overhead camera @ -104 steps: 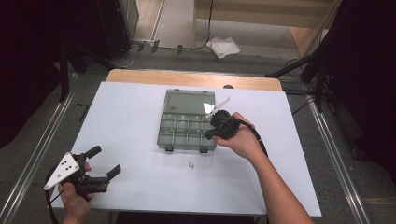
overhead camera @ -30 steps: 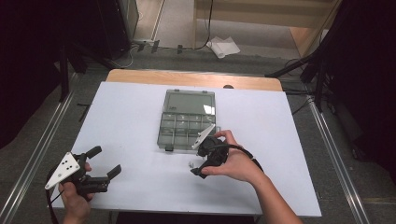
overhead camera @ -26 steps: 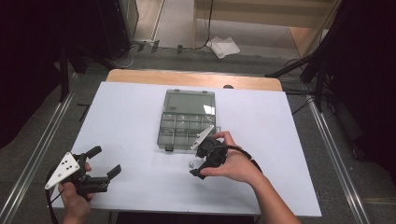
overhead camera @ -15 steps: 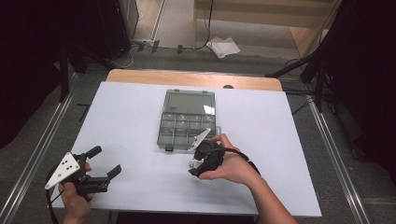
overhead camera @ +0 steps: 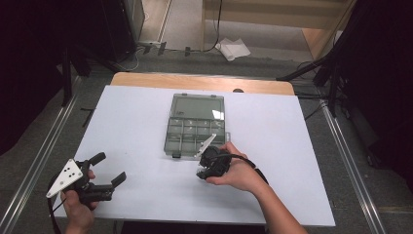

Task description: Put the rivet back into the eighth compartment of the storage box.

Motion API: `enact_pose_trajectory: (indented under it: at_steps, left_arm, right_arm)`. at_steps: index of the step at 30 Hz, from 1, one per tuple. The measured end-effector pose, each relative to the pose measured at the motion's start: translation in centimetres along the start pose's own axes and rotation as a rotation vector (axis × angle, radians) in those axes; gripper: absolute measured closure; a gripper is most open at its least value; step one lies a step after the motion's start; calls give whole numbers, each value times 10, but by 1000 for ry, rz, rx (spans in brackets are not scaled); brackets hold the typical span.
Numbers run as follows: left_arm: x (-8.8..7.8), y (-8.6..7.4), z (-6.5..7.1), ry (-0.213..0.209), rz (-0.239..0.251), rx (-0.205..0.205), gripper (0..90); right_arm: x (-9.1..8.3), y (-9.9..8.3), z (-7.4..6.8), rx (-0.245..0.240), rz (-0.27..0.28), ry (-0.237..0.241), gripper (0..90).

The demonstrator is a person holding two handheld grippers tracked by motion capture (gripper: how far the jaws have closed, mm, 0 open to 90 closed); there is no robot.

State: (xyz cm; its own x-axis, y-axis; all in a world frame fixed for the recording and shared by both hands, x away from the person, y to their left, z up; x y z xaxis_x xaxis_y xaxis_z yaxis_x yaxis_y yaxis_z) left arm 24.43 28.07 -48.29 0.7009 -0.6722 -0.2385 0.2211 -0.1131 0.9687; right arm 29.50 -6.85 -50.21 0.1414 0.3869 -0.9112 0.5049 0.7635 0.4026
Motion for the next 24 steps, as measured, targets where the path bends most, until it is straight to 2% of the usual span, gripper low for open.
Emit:
enact_pose_trajectory:
  at_steps: [4, 10, 13, 24]
  left_arm:
    - [0, 0, -1, 1, -1, 2, 0]
    - [0, 0, 0, 1, -1, 2, 0]
    - [0, 0, 0, 1, -1, 2, 0]
    - [0, 0, 0, 1, -1, 1, 0]
  right_arm:
    - [3, 1, 1, 8, -2, 3, 661]
    - [7, 2, 1, -5, -6, 16, 717]
    - [9, 3, 0, 7, -13, 15, 734]
    - [11, 2, 1, -8, -17, -3, 814]
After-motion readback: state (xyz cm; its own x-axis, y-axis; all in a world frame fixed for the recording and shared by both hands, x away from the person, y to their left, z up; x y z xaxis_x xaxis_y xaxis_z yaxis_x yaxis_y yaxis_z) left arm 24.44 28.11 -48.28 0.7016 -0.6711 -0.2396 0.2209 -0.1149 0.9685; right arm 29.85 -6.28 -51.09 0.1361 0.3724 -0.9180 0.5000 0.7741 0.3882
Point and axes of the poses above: each handheld gripper's, and its own axes: x roughly forward along the jaws, y roughly out of its top, z roughly to its right, the point moved 3 cm from there along x, roughly forward along the jaws, and after that the axes turned 2 degrees about x, right-handed, at the moved point
